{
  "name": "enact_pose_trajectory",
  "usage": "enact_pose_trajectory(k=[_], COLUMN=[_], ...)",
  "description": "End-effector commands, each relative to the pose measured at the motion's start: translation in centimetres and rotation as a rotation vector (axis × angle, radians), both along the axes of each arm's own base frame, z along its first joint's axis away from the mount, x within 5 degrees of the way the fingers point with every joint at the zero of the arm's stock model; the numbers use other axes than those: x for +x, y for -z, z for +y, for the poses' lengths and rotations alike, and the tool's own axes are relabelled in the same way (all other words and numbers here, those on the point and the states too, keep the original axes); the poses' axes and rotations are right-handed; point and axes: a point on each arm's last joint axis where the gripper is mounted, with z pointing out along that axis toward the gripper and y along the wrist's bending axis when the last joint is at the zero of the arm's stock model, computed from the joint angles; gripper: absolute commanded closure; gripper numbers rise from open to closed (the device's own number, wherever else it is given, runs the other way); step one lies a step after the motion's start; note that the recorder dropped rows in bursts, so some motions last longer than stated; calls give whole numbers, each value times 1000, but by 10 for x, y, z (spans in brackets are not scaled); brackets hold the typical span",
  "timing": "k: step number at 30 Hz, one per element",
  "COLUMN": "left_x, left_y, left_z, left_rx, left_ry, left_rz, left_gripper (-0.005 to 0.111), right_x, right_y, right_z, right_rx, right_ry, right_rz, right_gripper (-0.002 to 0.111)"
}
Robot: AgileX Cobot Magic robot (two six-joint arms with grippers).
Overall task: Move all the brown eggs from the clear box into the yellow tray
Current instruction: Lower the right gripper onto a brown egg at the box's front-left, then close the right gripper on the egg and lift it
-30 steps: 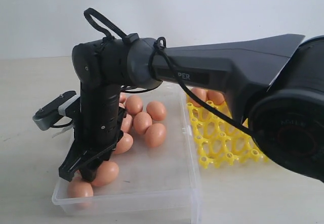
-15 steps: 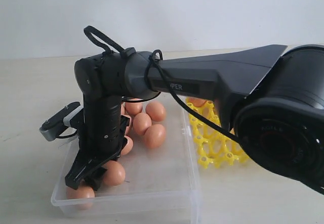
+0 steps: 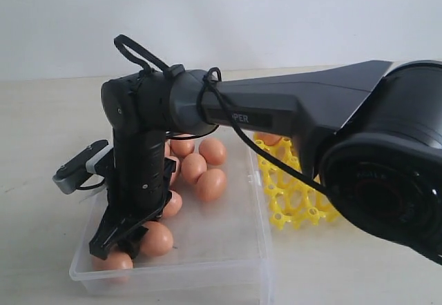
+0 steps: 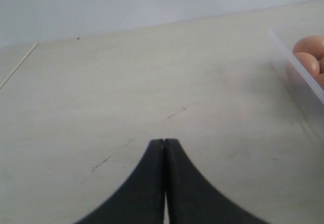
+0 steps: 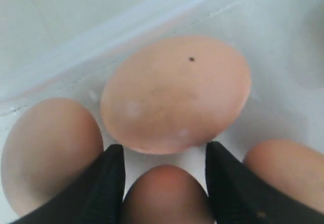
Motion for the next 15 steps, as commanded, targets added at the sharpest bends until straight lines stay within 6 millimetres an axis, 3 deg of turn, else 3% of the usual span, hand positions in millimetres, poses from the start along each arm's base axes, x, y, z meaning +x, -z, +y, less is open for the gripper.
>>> enact_pose_trajectory(k=[1, 9, 15], left_x=[0, 0, 0], left_y=[-2, -2, -2], left_z=[0, 0, 0], left_rx=[-5, -5, -5], left_ry=[-3, -3, -3], left_rz=[-16, -16, -16], left_gripper=[107, 107, 107], right_x=[-3, -7, -28], right_y=[-27, -129, -143], right_z=[-1, -9, -41], right_rx=[43, 304, 462], right_ry=[-22, -15, 38], right_rz=[-21, -254, -417], right_gripper=[108, 108, 108])
